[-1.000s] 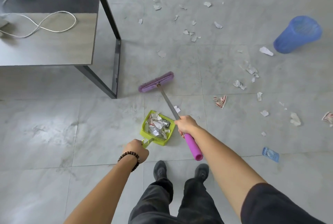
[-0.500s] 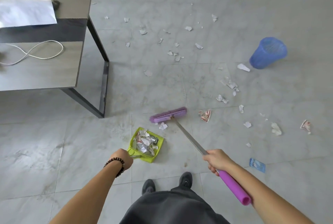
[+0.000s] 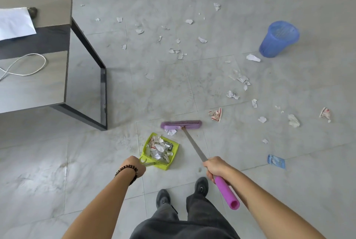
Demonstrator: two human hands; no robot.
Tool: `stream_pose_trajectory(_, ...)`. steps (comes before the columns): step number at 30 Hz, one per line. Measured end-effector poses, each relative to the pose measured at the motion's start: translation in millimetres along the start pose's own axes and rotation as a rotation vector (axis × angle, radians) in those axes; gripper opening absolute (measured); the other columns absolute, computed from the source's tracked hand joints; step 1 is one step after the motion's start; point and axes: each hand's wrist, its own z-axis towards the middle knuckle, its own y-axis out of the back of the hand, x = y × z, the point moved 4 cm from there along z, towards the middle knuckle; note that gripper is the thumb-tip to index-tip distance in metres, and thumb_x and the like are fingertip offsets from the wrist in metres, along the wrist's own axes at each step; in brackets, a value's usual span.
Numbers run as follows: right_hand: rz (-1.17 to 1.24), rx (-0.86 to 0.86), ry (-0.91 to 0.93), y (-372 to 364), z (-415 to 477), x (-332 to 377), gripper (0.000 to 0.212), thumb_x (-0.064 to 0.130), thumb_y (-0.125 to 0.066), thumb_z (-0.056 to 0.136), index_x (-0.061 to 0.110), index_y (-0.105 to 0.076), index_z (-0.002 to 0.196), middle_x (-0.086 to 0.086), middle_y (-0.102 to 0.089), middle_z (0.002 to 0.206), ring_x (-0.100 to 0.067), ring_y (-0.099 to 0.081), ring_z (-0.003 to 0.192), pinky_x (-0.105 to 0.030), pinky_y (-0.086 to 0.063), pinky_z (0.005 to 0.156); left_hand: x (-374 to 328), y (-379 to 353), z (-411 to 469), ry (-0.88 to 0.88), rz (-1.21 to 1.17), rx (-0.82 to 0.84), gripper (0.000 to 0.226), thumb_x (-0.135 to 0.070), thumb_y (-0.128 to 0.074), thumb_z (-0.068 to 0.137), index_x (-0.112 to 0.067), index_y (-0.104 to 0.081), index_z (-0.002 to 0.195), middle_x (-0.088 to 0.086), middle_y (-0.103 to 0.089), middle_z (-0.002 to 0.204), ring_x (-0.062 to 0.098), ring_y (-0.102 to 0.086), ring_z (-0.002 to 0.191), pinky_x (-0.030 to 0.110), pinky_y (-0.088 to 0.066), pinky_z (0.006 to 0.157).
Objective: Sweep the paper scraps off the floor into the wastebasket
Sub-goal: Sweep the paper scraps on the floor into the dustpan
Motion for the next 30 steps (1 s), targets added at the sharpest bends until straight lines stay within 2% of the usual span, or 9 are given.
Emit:
stream_pose_trajectory(2, -0.037, 0.051, -0.046, 6.8, -12.7, -7.7, 0.017, 0.011, -0.048, 0.09, -0.002, -0.058, 0.095, -0.007, -0.052, 0.043, -0.017, -0.044, 0.034, -0.02, -0.038, 0.037, -1.6, 5.7, 6.4, 0.012, -0.015, -0.007, 0.013, -0.01, -0.043, 0.087, -0.009, -0.054, 0.08, 0.003, -0.051, 0.068, 0.02, -0.05, 0.057, 0.023, -0.043, 0.05)
stream_pose_trajectory(4, 0.048, 0.109, -0.134, 23.2, -25.1, -13.3, 0.013, 0.015, -0.05, 0.093, 0.005, -0.055, 0.085, -0.001, -0.047, 0.045, -0.011, -0.041, 0.034, -0.018, -0.035, 0.034, -0.8, 9.3, 10.3, 0.026, -0.045, 0.001, 0.013, -0.01, -0.042, 0.087, -0.008, -0.053, 0.079, 0.005, -0.049, 0.066, 0.021, -0.046, 0.051, 0.021, -0.039, 0.047)
stream_pose_trajectory(7, 0.279, 0.149, -0.225, 45.8, -40.0, -16.9, 0.014, 0.023, -0.05, 0.098, 0.013, -0.051, 0.089, 0.005, -0.04, 0.047, -0.002, -0.036, 0.032, -0.013, -0.03, 0.029, 3.3, 11.0, 11.3, 0.032, -0.033, 0.003, 0.015, -0.008, -0.041, 0.086, -0.008, -0.05, 0.074, 0.005, -0.048, 0.063, 0.019, -0.043, 0.047, 0.02, -0.035, 0.045)
stream_pose_trajectory(13, 0.491, 0.138, -0.147, 27.2, -40.2, -0.4, 0.013, 0.026, -0.06, 0.095, 0.016, -0.052, 0.095, 0.006, -0.04, 0.048, -0.001, -0.038, 0.032, -0.012, -0.031, 0.029, 10.1, 10.9, 3.8, -0.005, -0.018, 0.007, 0.016, -0.007, -0.038, 0.088, -0.008, -0.053, 0.083, 0.004, -0.048, 0.066, 0.018, -0.042, 0.049, 0.02, -0.034, 0.043)
stream_pose_trajectory(19, 0.619, 0.073, -0.051, 16.5, -42.2, 13.3, 0.017, 0.021, -0.068, 0.089, 0.013, -0.053, 0.086, 0.006, -0.038, 0.048, -0.001, -0.038, 0.034, -0.013, -0.032, 0.033, 3.4, 5.6, 4.3, -0.123, 0.033, -0.03, 0.018, -0.009, -0.04, 0.086, -0.012, -0.058, 0.083, 0.003, -0.055, 0.073, 0.021, -0.052, 0.058, 0.02, -0.039, 0.048)
stream_pose_trajectory(22, 0.714, 0.016, -0.014, 18.9, -48.1, 3.0, 0.014, 0.017, -0.066, 0.09, 0.009, -0.054, 0.091, 0.005, -0.04, 0.05, -0.002, -0.038, 0.035, -0.013, -0.032, 0.034, -16.6, 7.0, 5.3, -0.183, 0.036, -0.031, 0.019, -0.007, -0.04, 0.084, -0.011, -0.057, 0.08, 0.004, -0.054, 0.069, 0.022, -0.05, 0.055, 0.02, -0.037, 0.048)
stream_pose_trajectory(27, 0.788, -0.094, 0.051, 41.9, -53.0, -18.2, 0.02, 0.013, -0.062, 0.092, 0.008, -0.048, 0.078, 0.0, -0.039, 0.048, -0.007, -0.035, 0.034, -0.016, -0.031, 0.035, -72.2, 12.6, 6.3, -0.264, 0.057, -0.029, 0.02, -0.007, -0.042, 0.08, -0.011, -0.061, 0.085, 0.005, -0.054, 0.066, 0.024, -0.05, 0.056, 0.02, -0.038, 0.049)
stream_pose_trajectory(30, 0.808, -0.158, 0.061, 72.9, -40.9, -28.7, 0.024, 0.012, -0.062, 0.091, 0.008, -0.049, 0.071, -0.002, -0.04, 0.048, -0.009, -0.035, 0.033, -0.018, -0.03, 0.034, -114.3, 10.4, 10.4, -0.292, 0.106, -0.029, 0.019, -0.008, -0.042, 0.078, -0.013, -0.06, 0.081, 0.004, -0.055, 0.066, 0.024, -0.051, 0.055, 0.02, -0.038, 0.049)
